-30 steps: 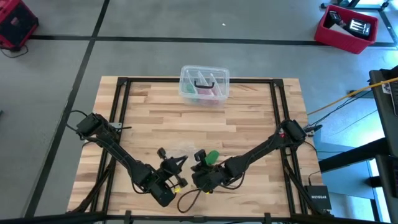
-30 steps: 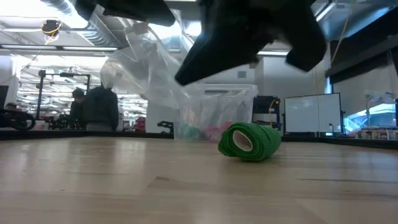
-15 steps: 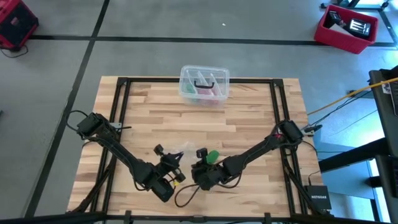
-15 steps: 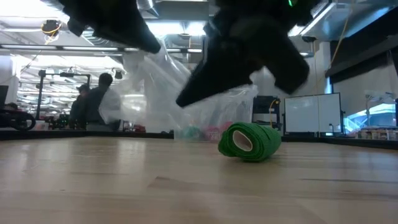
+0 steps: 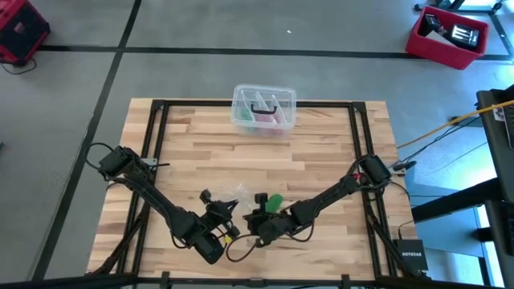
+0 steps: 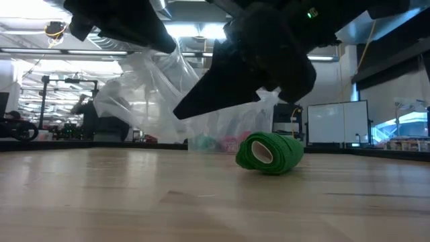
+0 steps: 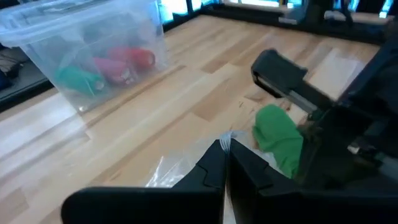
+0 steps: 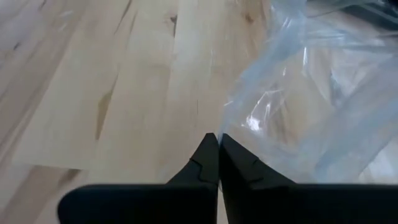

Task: Roll bandage
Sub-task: Open the transparent zip lock bag

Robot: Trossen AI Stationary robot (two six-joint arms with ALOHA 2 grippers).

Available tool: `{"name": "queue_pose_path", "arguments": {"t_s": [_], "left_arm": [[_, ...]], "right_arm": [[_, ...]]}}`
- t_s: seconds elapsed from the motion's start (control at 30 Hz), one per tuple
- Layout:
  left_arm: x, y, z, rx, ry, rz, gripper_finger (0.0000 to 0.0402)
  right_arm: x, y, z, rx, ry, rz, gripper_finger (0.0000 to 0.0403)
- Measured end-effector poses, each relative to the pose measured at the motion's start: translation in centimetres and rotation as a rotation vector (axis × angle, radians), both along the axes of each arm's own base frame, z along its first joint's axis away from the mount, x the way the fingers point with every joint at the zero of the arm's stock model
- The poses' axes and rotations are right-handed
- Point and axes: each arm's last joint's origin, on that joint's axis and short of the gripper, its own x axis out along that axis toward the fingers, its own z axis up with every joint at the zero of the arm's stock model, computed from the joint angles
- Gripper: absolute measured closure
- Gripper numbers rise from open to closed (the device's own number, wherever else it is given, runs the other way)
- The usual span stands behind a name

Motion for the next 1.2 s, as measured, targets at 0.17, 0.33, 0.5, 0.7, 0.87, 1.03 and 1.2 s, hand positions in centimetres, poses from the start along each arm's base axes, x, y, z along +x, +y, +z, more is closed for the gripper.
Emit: {"name": "queue_pose_path", "arguments": {"t_s": [0.17, 0.33, 0.5, 0.7, 0.87, 1.03, 1.2], "left_arm": [[0.4, 0.0, -0.7, 0.018, -0.107, 0.065, 0.0402], [0.9, 0.1, -2.2, -0.001, -0.213, 0.130, 0.0402], [0.8, 0.4, -4.0, -0.046, -0.367, 0.191, 0.0402], [0.1, 0.3, -4.5, -0.078, -0.426, 0.198, 0.0402], [-0.1, -0.2, -4.7, -0.053, -0.264, 0.134, 0.0401], [-0.1, -0.3, -5.0, -0.041, -0.097, 0.067, 0.0384], [-0.1, -0.4, -5.0, -0.032, 0.040, -0.008, 0.0339]], "right_arm": [[0.2, 0.1, -0.7, 0.031, -0.019, -0.036, 0.0399], [0.4, 0.2, -1.0, 0.039, -0.028, -0.037, 0.0399], [0.4, 0.2, -1.0, 0.043, -0.027, -0.033, 0.0398], [0.4, 0.1, -1.0, 0.041, -0.032, -0.041, 0.0398], [0.4, 0.2, -1.0, 0.040, -0.029, -0.043, 0.0398], [0.3, 0.1, -1.1, 0.037, -0.024, -0.044, 0.0398], [0.3, 0.1, -1.0, 0.035, -0.026, -0.047, 0.0398]]}}
